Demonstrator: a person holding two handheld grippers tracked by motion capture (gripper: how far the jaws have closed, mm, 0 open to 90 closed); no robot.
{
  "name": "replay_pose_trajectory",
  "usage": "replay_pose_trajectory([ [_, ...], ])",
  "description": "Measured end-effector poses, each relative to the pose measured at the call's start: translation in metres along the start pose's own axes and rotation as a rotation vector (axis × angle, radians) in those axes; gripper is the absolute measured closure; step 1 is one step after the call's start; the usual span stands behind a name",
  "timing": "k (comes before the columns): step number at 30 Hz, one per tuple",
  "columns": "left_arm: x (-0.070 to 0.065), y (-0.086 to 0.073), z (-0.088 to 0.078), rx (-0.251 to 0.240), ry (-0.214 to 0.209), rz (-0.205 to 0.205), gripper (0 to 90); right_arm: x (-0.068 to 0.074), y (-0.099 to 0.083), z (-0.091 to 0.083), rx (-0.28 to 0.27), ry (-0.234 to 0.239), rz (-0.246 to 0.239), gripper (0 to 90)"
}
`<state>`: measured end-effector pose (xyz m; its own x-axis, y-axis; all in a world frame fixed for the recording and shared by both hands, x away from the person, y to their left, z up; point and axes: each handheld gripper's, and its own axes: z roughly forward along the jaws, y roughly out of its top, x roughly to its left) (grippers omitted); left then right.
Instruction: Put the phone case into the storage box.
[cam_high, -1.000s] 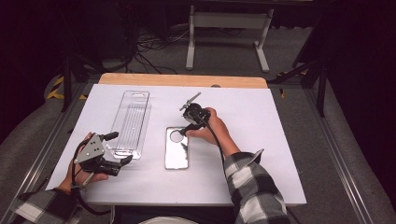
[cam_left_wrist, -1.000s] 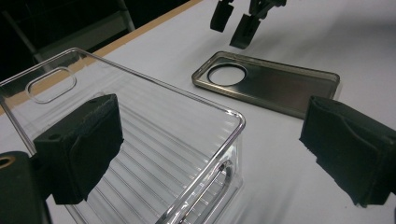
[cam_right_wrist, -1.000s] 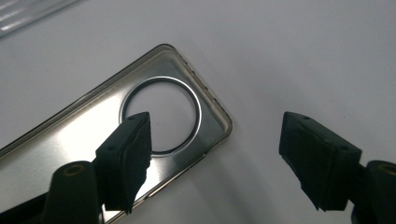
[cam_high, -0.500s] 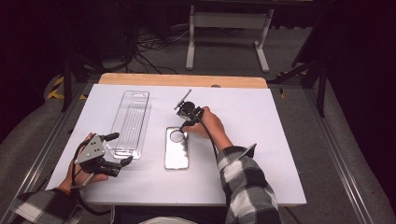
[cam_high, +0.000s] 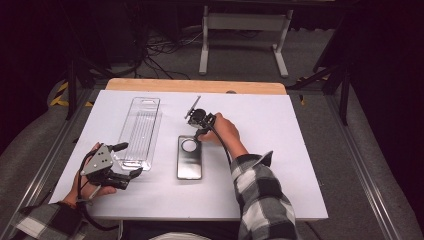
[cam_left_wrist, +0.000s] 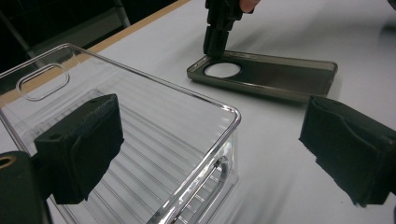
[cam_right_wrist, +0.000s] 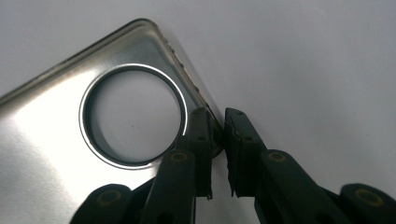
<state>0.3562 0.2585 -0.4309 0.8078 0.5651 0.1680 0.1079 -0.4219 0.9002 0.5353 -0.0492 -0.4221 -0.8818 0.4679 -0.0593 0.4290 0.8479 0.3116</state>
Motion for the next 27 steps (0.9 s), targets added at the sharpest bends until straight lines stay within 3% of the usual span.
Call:
replay_pose_trajectory([
  [1, 0.0, 0.0, 0.0, 0.001, 0.0, 0.0, 6.2, 0.0, 0.0, 0.0, 0.0, 0.0, 0.0, 82.4],
  [5, 0.0, 0.0, 0.0, 0.0, 0.0, 0.0, 6.3, 0.01, 0.008, 0.001, 0.058, -0.069, -0.117, 84.5],
  [12, 0.001, 0.0, -0.001, -0.007, -0.003, -0.008, 6.3, 0.015, 0.007, 0.001, 0.054, -0.11, -0.162, 85.9],
  [18, 0.001, 0.0, -0.001, -0.011, -0.004, -0.014, 6.4, 0.018, 0.004, -0.002, 0.01, -0.139, -0.183, 86.4],
  [27, 0.002, 0.003, -0.002, -0.03, -0.014, -0.051, 6.5, 0.033, -0.015, -0.03, -0.195, -0.233, -0.268, 86.6],
])
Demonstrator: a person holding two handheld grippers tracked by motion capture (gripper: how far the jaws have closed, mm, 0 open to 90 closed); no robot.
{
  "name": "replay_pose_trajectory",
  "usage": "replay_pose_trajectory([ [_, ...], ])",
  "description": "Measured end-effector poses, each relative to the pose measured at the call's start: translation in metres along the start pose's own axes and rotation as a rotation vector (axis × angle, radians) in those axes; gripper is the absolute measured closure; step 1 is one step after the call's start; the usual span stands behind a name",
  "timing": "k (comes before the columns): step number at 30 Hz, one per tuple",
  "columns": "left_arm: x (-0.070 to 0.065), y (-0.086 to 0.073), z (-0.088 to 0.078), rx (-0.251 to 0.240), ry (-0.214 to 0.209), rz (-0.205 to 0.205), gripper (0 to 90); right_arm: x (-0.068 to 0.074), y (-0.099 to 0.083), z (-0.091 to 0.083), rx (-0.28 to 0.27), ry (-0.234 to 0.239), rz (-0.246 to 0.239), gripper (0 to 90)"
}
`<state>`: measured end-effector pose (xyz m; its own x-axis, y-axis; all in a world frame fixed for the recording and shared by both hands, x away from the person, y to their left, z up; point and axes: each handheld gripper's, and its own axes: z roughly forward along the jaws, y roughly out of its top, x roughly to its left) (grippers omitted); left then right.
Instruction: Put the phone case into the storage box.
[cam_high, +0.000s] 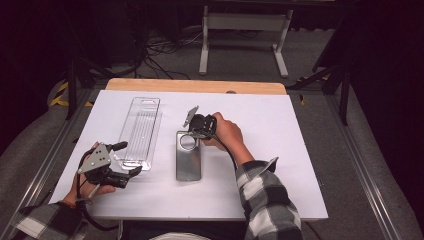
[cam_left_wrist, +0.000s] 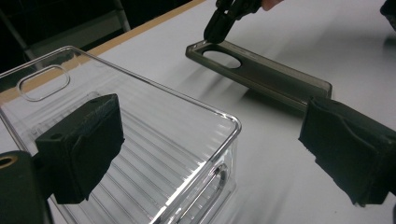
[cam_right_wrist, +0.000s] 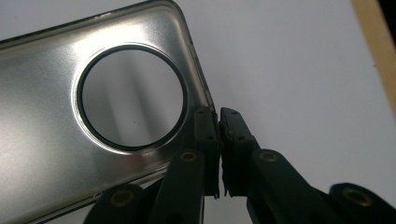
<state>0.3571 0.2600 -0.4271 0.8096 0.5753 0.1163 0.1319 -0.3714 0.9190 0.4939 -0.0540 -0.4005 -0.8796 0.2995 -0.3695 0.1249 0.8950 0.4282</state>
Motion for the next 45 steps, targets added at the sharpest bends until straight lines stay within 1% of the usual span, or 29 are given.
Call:
replay_pose_trajectory([
  [1, 0.0, 0.001, 0.0, -0.008, 0.006, 0.0, 6.5, 0.001, -0.001, -0.005, -0.019, -0.022, -0.007, 86.6],
  [2, 0.0, 0.001, 0.0, -0.008, 0.008, -0.001, 6.5, 0.003, -0.002, -0.01, -0.044, -0.044, -0.006, 86.6],
  [3, 0.0, 0.002, 0.0, -0.01, 0.005, -0.003, 6.5, 0.006, -0.003, -0.014, -0.064, -0.078, 0.001, 86.7],
  [5, 0.0, 0.005, 0.0, -0.018, 0.01, -0.007, 6.5, 0.01, -0.007, -0.024, -0.101, -0.12, -0.003, 86.6],
  [6, 0.0, 0.005, 0.0, -0.015, 0.009, -0.009, 6.5, 0.012, -0.009, -0.03, -0.123, -0.139, -0.01, 86.7],
  [7, 0.0, 0.007, 0.0, -0.024, 0.013, -0.01, 6.5, 0.014, -0.01, -0.034, -0.137, -0.152, -0.006, 86.7],
  [8, 0.0, 0.008, 0.0, -0.02, 0.007, -0.009, 6.5, 0.017, -0.012, -0.039, -0.155, -0.171, -0.008, 86.7],
  [9, 0.0, 0.01, 0.0, -0.028, 0.014, -0.008, 6.5, 0.02, -0.015, -0.045, -0.174, -0.192, -0.001, 86.7],
  [10, 0.0, 0.012, 0.0, -0.026, 0.012, -0.01, 6.5, 0.022, -0.017, -0.05, -0.187, -0.208, 0.0, 86.7],
  [13, 0.0, 0.018, 0.001, -0.046, 0.012, -0.016, 6.5, 0.027, -0.022, -0.061, -0.222, -0.238, 0.004, 87.0],
  [14, 0.0, 0.02, 0.002, -0.054, 0.006, -0.022, 6.5, 0.028, -0.024, -0.064, -0.23, -0.256, 0.006, 87.0],
  [15, 0.0, 0.023, 0.003, -0.056, -0.001, -0.022, 6.4, 0.029, -0.025, -0.067, -0.239, -0.265, 0.005, 87.0],
  [17, 0.0, 0.03, 0.004, -0.063, 0.0, -0.02, 6.5, 0.032, -0.028, -0.072, -0.257, -0.28, -0.002, 87.1],
  [19, -0.001, 0.038, 0.007, -0.076, -0.011, -0.027, 6.5, 0.035, -0.03, -0.076, -0.266, -0.292, -0.004, 87.1],
  [21, -0.001, 0.045, 0.01, -0.083, -0.011, -0.029, 6.5, 0.038, -0.031, -0.079, -0.273, -0.312, -0.011, 87.1],
  [24, -0.003, 0.055, 0.015, -0.097, -0.02, -0.021, 6.5, 0.042, -0.031, -0.085, -0.282, -0.33, -0.017, 87.1],
  [26, -0.005, 0.061, 0.018, -0.095, -0.029, -0.017, 6.4, 0.045, -0.03, -0.088, -0.285, -0.34, -0.026, 87.2],
  [27, -0.005, 0.064, 0.019, -0.099, -0.03, -0.013, 6.4, 0.046, -0.03, -0.089, -0.284, -0.352, -0.029, 87.1],
  [29, -0.005, 0.067, 0.022, -0.095, -0.037, -0.012, 6.5, 0.049, -0.029, -0.091, -0.286, -0.362, -0.038, 87.1],
  [30, -0.005, 0.069, 0.023, -0.091, -0.031, -0.011, 6.5, 0.049, -0.029, -0.092, -0.288, -0.371, -0.049, 87.1],
  [32, -0.003, 0.072, 0.027, -0.086, -0.036, -0.018, 7.3, 0.051, -0.029, -0.093, -0.298, -0.388, -0.047, 87.1],
  [34, -0.003, 0.074, 0.03, -0.097, -0.032, -0.024, 8.0, 0.052, -0.029, -0.095, -0.304, -0.403, -0.046, 87.2],
  [35, -0.002, 0.076, 0.031, -0.094, -0.037, -0.027, 8.8, 0.053, -0.029, -0.096, -0.306, -0.405, -0.042, 87.2],
  [38, -0.002, 0.08, 0.035, -0.085, -0.058, -0.029, 9.7, 0.053, -0.029, -0.097, -0.306, -0.426, -0.058, 87.2],
  [40, -0.004, 0.083, 0.039, -0.072, -0.057, -0.014, 12.1, 0.055, -0.028, -0.098, -0.312, -0.432, -0.054, 87.2],
  [41, -0.005, 0.084, 0.042, -0.072, -0.052, -0.02, 12.4, 0.056, -0.028, -0.099, -0.318, -0.442, -0.06, 87.2],
  [42, -0.006, 0.086, 0.044, -0.055, -0.05, -0.009, 13.3, 0.056, -0.028, -0.099, -0.32, -0.443, -0.063, 87.2],
  [44, -0.007, 0.089, 0.048, -0.042, -0.059, -0.015, 14.9, 0.058, -0.027, -0.1, -0.32, -0.446, -0.068, 87.1],
  [45, -0.007, 0.091, 0.051, -0.033, -0.055, -0.011, 17.9, 0.058, -0.027, -0.1, -0.324, -0.45, -0.071, 87.1],
])
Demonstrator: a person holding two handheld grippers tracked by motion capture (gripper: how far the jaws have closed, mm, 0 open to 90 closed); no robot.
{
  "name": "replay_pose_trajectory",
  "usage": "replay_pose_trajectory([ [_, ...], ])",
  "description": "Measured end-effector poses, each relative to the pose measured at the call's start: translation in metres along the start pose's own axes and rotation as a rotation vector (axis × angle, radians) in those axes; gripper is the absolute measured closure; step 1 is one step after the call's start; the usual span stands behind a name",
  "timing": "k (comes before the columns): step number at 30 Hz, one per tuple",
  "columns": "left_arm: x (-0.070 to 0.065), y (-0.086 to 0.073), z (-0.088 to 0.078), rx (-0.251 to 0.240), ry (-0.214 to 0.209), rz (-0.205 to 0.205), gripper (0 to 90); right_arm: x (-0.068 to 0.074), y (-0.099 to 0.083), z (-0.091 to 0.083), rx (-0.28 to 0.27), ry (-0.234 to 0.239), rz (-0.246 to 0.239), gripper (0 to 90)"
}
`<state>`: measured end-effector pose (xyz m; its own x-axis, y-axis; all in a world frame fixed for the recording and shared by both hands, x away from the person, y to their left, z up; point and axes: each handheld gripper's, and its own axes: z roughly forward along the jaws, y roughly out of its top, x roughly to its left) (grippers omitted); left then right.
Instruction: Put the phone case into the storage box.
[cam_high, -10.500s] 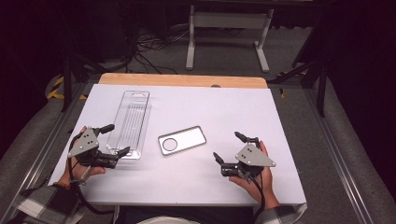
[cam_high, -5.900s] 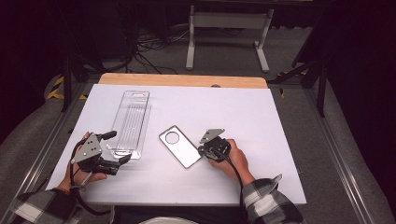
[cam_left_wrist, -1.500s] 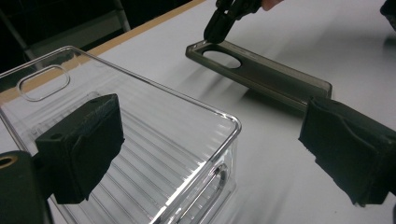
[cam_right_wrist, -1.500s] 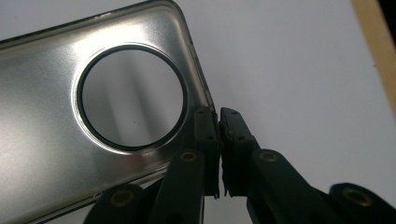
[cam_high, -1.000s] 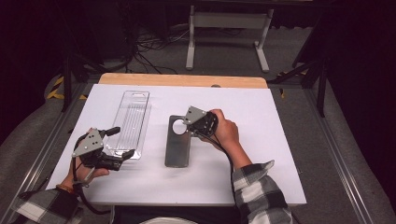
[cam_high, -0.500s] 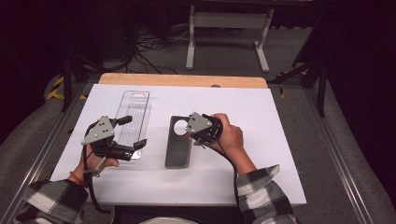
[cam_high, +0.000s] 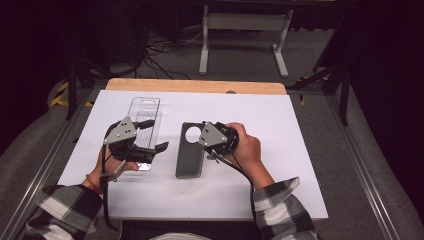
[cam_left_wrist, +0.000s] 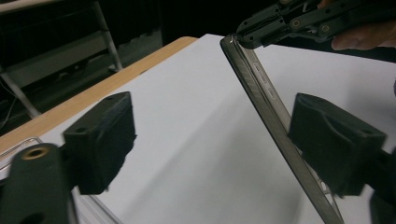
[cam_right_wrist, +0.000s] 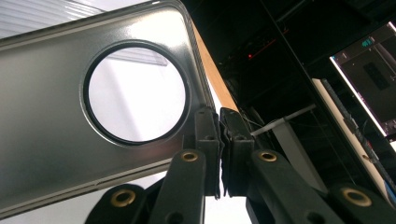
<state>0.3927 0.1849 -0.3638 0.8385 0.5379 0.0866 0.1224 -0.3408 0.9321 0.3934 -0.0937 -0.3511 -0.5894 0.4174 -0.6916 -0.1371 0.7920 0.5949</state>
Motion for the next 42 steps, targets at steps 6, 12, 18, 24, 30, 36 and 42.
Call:
replay_pose_trajectory([
  [6, -0.003, 0.006, 0.015, 0.033, -0.017, -0.002, 22.3, 0.006, 0.003, 0.0, 0.01, -0.017, -0.043, 87.1],
  [12, -0.003, 0.01, 0.023, 0.052, -0.039, -0.024, 36.0, 0.015, 0.008, 0.001, 0.002, -0.049, -0.09, 87.1],
  [18, 0.0, 0.015, 0.026, 0.053, -0.056, -0.044, 45.7, 0.025, 0.015, -0.001, -0.015, -0.091, -0.15, 87.1],
  [24, -0.002, 0.02, 0.027, 0.043, -0.056, -0.05, 60.6, 0.034, 0.022, -0.005, -0.007, -0.173, -0.225, 87.2],
  [30, -0.002, 0.02, 0.03, 0.043, -0.045, -0.059, 76.7, 0.037, 0.024, -0.005, 0.002, -0.211, -0.255, 87.2],
  [36, -0.003, 0.018, 0.029, 0.028, 0.002, -0.073, 80.0, 0.039, 0.025, -0.005, -0.006, -0.233, -0.263, 86.6],
  [42, -0.004, 0.019, 0.025, 0.02, 0.027, -0.047, 81.1, 0.042, 0.028, -0.004, -0.014, -0.23, -0.266, 85.9],
])
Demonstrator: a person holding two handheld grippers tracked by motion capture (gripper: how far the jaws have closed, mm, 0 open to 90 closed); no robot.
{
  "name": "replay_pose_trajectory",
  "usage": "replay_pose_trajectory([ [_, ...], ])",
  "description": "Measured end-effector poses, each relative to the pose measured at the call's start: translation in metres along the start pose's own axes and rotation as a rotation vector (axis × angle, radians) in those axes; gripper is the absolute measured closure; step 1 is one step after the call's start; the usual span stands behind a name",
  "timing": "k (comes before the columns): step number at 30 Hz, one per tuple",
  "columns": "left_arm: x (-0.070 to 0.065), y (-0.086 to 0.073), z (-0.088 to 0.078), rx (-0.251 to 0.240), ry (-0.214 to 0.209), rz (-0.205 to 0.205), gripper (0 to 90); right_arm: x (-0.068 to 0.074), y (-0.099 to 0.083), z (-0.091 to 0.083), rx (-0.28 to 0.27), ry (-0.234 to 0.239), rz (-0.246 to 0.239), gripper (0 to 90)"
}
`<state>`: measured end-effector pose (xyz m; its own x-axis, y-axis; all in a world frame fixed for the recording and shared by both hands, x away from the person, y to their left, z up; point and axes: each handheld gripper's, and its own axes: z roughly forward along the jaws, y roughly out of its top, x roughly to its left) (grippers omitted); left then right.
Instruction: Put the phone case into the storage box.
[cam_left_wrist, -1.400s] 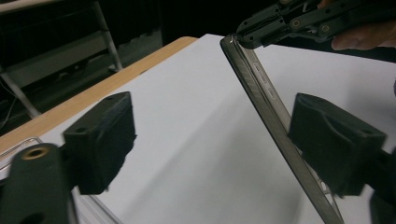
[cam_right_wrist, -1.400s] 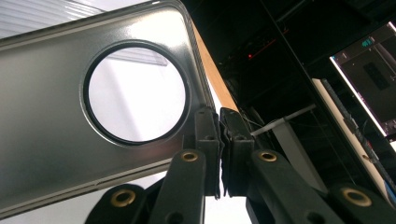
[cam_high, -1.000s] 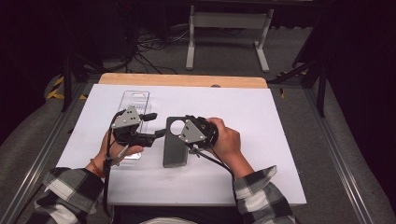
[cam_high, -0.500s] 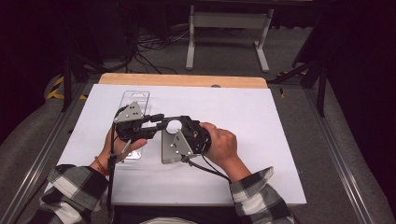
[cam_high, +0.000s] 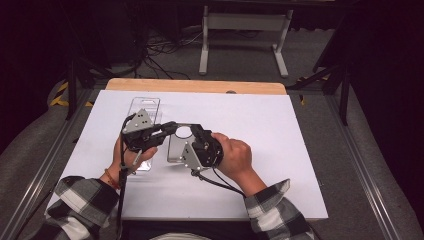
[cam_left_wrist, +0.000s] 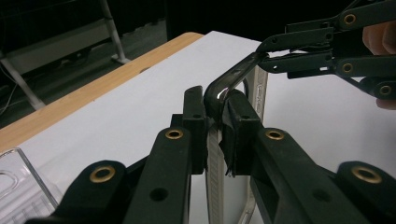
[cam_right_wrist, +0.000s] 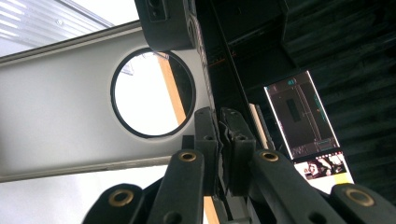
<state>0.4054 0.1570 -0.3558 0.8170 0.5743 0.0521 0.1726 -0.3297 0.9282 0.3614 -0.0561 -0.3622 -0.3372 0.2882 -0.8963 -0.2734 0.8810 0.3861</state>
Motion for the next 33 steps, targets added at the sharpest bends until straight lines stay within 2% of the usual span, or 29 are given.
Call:
replay_pose_trajectory([
  [4, 0.001, 0.0, -0.004, -0.014, 0.009, 0.007, 81.2, -0.002, 0.0, -0.002, -0.029, -0.005, 0.032, 82.2],
  [6, 0.003, 0.0, -0.005, -0.021, 0.01, -0.007, 81.2, -0.004, -0.001, -0.003, -0.062, 0.011, 0.082, 76.4],
  [13, 0.007, -0.001, -0.013, -0.053, 0.011, -0.021, 81.2, -0.01, -0.01, -0.007, -0.116, 0.092, 0.243, 72.8],
  [14, 0.007, -0.001, -0.014, -0.05, 0.009, -0.021, 81.2, -0.01, -0.01, -0.007, -0.116, 0.092, 0.243, 72.8],
  [16, 0.009, -0.002, -0.016, -0.06, 0.014, -0.022, 81.2, -0.013, -0.015, -0.008, -0.133, 0.122, 0.298, 70.7],
  [18, 0.01, -0.002, -0.018, -0.068, 0.015, -0.03, 81.2, -0.013, -0.019, -0.008, -0.135, 0.147, 0.325, 70.0],
  [25, 0.012, -0.002, -0.022, -0.075, 0.017, -0.034, 81.2, -0.013, -0.028, -0.01, -0.131, 0.182, 0.381, 65.3],
  [33, 0.014, -0.003, -0.026, -0.099, 0.026, -0.035, 81.2, -0.012, -0.043, -0.014, -0.117, 0.194, 0.439, 54.6],
])
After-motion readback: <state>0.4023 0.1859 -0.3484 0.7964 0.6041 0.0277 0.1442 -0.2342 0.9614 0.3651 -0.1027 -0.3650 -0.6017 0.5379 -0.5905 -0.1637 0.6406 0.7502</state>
